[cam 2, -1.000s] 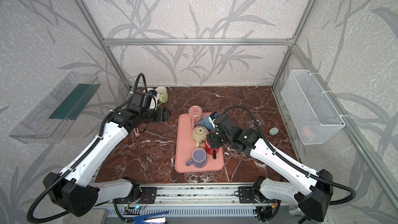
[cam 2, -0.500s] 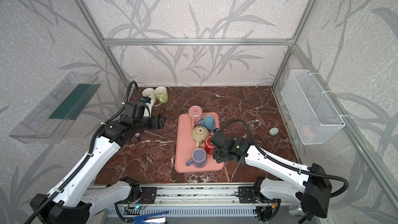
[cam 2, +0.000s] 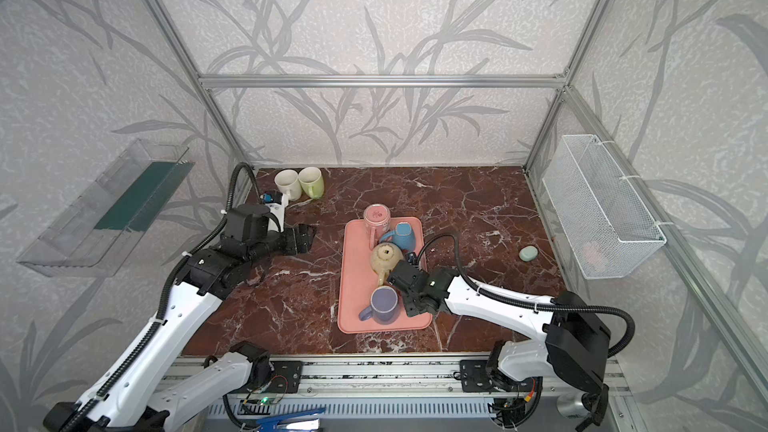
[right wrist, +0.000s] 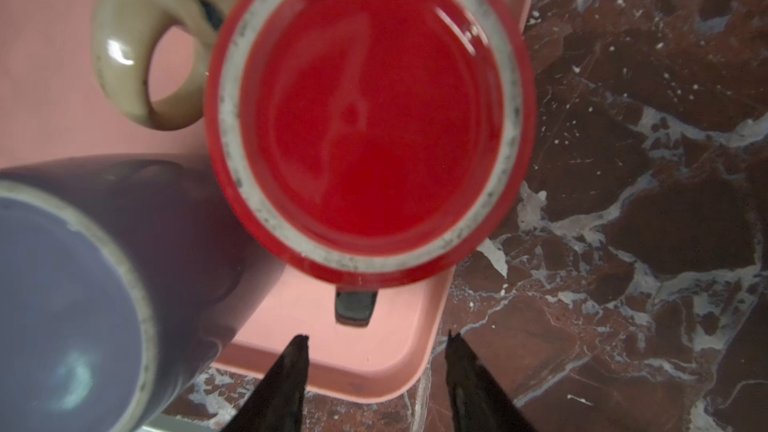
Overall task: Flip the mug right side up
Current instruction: 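Lower the right gripper onto the upside-down red mug's base and close it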
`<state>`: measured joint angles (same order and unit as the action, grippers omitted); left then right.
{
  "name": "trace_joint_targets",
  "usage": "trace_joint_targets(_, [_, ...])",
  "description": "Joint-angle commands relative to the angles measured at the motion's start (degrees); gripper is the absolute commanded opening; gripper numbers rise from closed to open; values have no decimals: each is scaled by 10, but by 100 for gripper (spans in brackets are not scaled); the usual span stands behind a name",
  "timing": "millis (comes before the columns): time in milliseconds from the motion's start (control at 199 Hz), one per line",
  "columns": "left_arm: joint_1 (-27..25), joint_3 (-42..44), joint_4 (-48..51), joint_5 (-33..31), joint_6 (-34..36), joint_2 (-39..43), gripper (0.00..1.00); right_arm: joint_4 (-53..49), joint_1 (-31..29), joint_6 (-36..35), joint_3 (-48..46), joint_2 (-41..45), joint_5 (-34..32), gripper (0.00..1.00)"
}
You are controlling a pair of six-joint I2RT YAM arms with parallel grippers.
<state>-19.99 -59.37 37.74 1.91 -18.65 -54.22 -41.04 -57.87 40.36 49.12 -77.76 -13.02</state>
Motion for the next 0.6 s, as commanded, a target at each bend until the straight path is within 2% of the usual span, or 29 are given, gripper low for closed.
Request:
trace_joint_targets(0, [-2,5,-5,2,1,15,88,5,-5,13,29,-19,-20,52])
trace_joint_targets(181, [-2,5,-4,0,2,19,88,-6,-3,9,61,-56,-43,48])
trace_joint_targets(527, [-2,7,-9,17,0,15,87,-6,14,-2,77,-97,-30,41])
trace_joint_targets(598, [-2,7,-9,18,0,14,87,-6,16,-4,78,-100,-31,36])
